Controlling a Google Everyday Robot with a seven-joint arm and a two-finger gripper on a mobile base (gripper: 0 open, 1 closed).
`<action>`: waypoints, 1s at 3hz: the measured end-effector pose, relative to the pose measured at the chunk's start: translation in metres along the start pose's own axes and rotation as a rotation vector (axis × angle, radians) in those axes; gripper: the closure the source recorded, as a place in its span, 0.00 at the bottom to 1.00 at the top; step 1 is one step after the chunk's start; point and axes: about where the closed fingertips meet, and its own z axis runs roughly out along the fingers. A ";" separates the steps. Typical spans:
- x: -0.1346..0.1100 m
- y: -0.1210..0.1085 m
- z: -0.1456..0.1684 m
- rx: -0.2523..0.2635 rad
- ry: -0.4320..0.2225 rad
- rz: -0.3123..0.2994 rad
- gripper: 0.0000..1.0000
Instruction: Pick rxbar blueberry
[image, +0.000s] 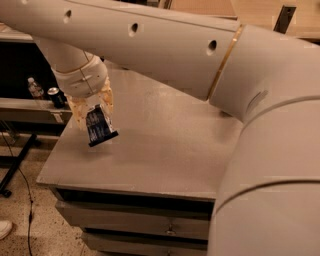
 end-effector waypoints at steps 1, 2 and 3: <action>-0.006 -0.015 -0.017 0.024 -0.048 0.012 1.00; -0.010 -0.024 -0.029 0.042 -0.083 0.016 1.00; -0.013 -0.032 -0.040 0.061 -0.115 0.013 1.00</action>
Offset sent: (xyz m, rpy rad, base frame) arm 0.0048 -0.0483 0.0540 -0.1049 -0.0787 -0.0303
